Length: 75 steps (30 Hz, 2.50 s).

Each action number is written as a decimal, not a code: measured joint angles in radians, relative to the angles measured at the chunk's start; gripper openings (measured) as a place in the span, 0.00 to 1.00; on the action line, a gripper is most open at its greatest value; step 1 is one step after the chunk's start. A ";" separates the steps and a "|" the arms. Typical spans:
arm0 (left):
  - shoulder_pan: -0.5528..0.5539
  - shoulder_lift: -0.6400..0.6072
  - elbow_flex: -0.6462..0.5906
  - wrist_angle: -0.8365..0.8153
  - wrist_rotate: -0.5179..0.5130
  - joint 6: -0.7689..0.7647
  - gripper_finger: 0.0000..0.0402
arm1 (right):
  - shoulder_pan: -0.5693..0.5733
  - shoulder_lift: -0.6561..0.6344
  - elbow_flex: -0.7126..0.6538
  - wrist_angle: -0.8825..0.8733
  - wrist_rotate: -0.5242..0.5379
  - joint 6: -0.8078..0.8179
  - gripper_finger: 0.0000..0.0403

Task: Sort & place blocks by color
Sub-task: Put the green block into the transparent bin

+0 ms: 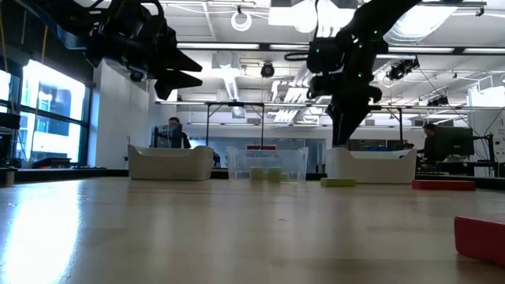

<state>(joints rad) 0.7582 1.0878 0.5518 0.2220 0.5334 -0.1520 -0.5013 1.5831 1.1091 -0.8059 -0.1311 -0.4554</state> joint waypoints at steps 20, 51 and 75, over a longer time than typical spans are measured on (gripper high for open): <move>0.000 0.000 0.000 -0.001 -0.048 -0.003 0.49 | 0.019 0.202 0.000 0.113 0.018 -0.043 0.46; 0.000 0.000 0.000 -0.001 -0.049 -0.030 0.49 | 0.020 0.293 0.181 -0.012 -0.044 0.009 0.24; 0.000 0.000 0.000 -0.093 -0.160 -0.179 0.49 | -0.127 0.299 0.405 0.494 -0.019 0.135 0.24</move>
<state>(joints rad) 0.7582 1.0880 0.5518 0.1291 0.3733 -0.3306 -0.6279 1.8826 1.5144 -0.3122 -0.1504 -0.3206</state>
